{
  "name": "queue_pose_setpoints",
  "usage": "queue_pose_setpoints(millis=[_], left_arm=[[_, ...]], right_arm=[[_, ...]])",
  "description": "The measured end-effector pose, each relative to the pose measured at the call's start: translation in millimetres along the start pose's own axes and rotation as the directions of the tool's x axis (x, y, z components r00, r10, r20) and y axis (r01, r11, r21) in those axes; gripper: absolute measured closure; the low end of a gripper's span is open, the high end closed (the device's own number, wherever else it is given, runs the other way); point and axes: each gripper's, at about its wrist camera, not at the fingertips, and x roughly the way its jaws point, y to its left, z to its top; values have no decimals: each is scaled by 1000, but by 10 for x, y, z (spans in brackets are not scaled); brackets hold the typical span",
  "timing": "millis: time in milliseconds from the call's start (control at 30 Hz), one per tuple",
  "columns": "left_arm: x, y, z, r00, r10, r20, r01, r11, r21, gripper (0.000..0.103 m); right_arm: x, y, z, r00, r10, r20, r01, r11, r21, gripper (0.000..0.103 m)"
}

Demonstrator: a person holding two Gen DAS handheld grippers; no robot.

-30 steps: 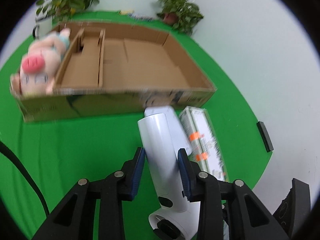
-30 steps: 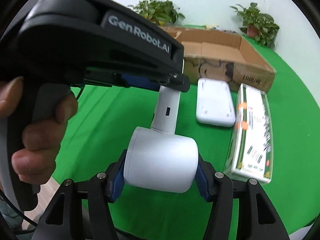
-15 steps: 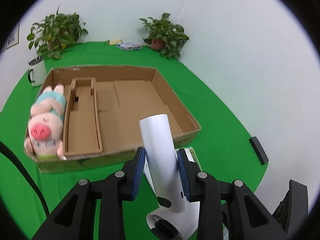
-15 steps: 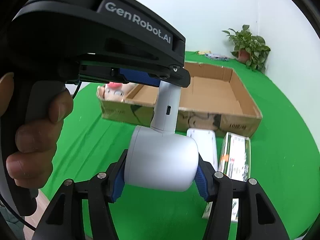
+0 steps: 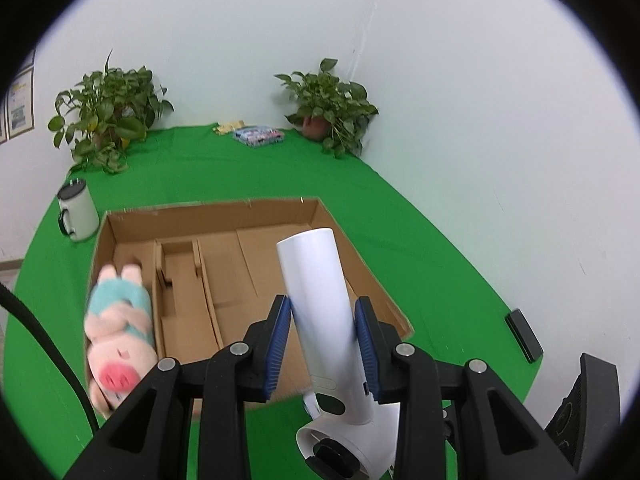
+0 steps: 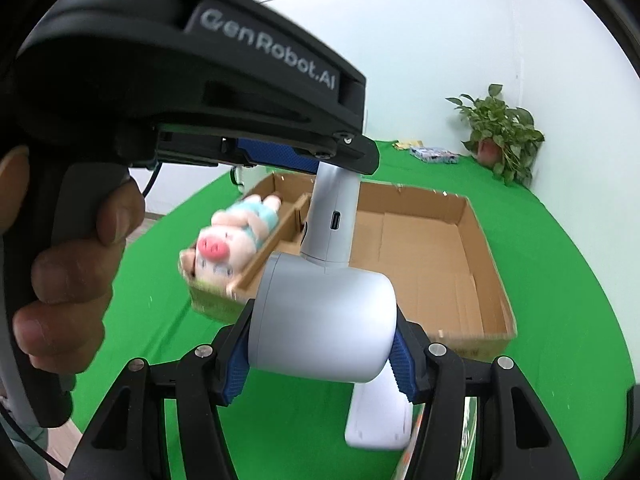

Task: Organize objects
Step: 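Lift the hair dryer and carry it over the box with the right gripper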

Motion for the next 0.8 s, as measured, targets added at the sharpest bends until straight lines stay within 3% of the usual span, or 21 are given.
queue_pose_setpoints(millis=[200,367,600,800], left_arm=[[110,178,362,1000,14,6,-14,1000,10,71],[390,388,518,999,19,-36,-19,1000,-13,71],[997,635,430,990,21,-142,-29,998,-56,71],[1515,845,201,969,-1,-246,-27,993,-111,70]], right_arm=[[215,-23,437,1000,25,4,-25,1000,1,47],[548,-82,658,998,46,-44,-45,999,15,47],[1186,-306,564,984,84,-159,-74,995,64,47],[1713,-479,289,952,119,-284,-90,990,113,47]])
